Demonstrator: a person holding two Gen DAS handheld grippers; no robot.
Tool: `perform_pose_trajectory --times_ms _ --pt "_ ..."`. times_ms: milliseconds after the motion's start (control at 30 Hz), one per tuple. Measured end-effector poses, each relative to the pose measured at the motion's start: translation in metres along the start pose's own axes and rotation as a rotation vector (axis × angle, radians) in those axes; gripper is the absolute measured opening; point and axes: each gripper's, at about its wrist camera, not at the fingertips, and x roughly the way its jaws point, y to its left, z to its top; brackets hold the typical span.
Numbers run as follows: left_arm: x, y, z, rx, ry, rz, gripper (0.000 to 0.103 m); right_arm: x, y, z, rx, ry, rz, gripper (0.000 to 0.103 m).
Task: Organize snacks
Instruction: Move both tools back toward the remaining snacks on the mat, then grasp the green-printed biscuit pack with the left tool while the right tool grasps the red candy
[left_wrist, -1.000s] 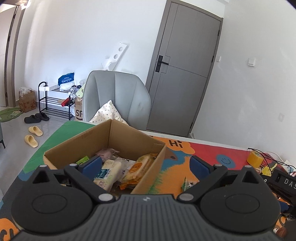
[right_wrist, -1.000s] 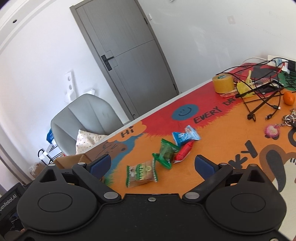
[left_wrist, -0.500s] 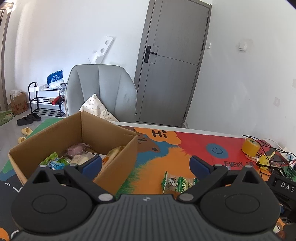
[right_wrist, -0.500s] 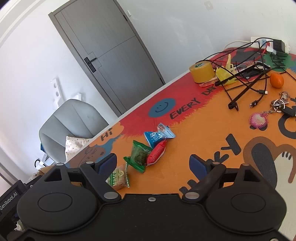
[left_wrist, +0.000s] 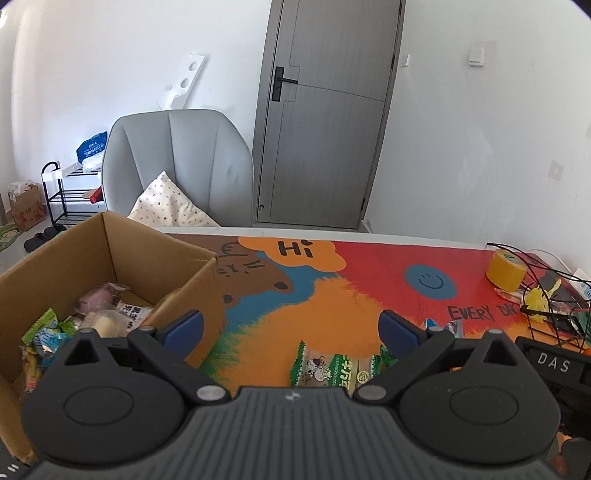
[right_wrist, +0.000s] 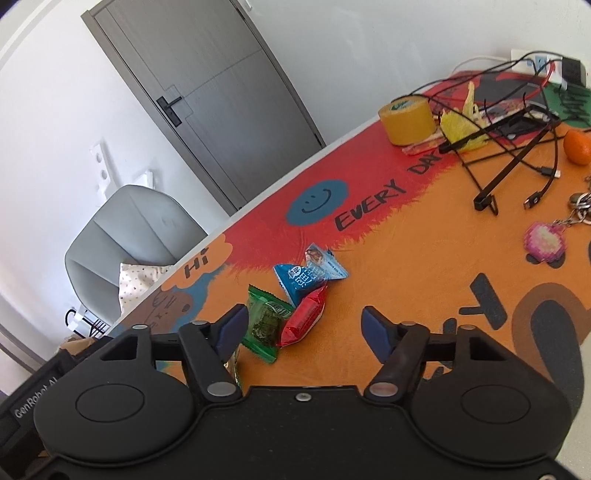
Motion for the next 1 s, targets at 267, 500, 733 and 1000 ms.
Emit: perform_pose_trajectory --times_ms 267,500,733,1000 --pt "0.036 -0.013 -0.014 0.015 0.085 0.021 0.100 0.034 -0.002 0.003 0.007 0.044 -0.005 0.062" --pt "0.054 -0.021 -0.028 0.042 0.123 0.031 0.100 0.049 -0.009 -0.005 0.014 0.062 0.017 0.061" --pt "0.071 -0.030 -0.041 0.044 0.152 0.051 0.100 0.049 -0.008 -0.007 -0.016 0.038 0.010 0.057" --pt "0.074 -0.030 -0.045 0.021 0.147 0.044 0.095 0.053 -0.009 -0.009 -0.031 0.035 0.007 0.027"
